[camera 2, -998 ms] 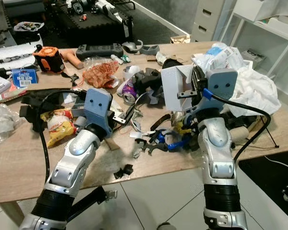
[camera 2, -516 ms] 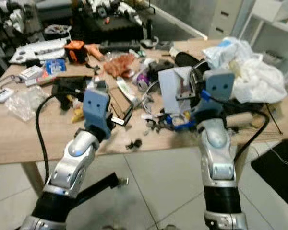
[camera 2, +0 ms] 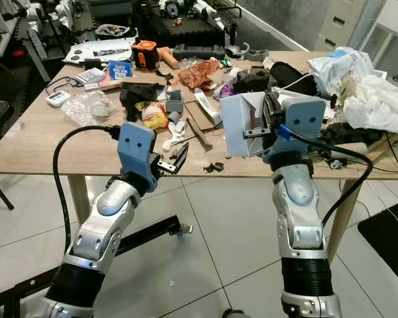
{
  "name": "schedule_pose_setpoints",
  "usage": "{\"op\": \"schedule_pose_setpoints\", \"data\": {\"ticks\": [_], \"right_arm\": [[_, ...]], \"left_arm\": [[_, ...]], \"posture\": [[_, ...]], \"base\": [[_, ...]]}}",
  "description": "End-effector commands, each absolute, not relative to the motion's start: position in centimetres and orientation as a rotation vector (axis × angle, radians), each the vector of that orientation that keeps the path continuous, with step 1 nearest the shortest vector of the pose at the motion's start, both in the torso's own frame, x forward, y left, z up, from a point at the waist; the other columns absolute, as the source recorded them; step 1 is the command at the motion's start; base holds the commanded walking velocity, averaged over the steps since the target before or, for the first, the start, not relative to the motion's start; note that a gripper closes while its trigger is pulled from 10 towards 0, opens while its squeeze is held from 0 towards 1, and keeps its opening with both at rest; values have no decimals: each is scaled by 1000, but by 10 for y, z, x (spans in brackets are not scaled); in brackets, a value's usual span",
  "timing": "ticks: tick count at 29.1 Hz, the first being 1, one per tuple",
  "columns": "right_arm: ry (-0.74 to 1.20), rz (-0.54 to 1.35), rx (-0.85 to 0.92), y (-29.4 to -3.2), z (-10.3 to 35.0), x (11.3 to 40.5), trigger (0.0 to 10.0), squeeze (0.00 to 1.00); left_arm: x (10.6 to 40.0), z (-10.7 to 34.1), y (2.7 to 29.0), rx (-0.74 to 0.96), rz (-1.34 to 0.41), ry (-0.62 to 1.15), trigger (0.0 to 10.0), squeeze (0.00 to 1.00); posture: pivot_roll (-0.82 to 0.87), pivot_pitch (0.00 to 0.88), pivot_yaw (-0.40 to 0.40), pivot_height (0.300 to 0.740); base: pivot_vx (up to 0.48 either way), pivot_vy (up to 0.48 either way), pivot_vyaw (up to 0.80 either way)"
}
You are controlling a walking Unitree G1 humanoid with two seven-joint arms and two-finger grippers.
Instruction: Picking trash to rubbish bin
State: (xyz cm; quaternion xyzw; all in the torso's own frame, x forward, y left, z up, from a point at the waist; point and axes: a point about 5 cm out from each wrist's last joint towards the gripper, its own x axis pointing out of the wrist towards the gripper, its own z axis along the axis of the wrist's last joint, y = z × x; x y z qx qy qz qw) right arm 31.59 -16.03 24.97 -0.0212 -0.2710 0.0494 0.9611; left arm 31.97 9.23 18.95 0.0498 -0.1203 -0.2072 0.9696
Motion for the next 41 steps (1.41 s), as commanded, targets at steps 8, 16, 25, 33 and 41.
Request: {"op": "schedule_pose_setpoints", "data": {"ticks": [8, 16, 25, 33, 41], "right_arm": [[-543, 96, -33, -161, 249, 314, 10000, 0], [-535, 106, -25, -161, 248, 314, 10000, 0], [-521, 112, -15, -159, 246, 315, 10000, 0], [-527, 149, 14, -152, 247, 312, 10000, 0], [-531, 174, 24, -148, 248, 313, 10000, 0]], "left_arm": [[318, 180, 90, 160, -448, -189, 10000, 0], [317, 179, 88, 165, -453, -203, 10000, 0], [315, 178, 85, 164, -456, -205, 10000, 0], [313, 178, 83, 162, -459, -217, 10000, 0], [312, 178, 80, 153, -465, -219, 10000, 0]], "posture": [[-44, 143, 1, 740], [-43, 131, -5, 740], [-48, 120, -5, 740], [-53, 98, -5, 740], [-51, 88, -8, 740]], "base": [[0, -300, 0], [0, 0, 0], [0, 0, -640], [0, 0, -800], [0, 0, -800]]}}
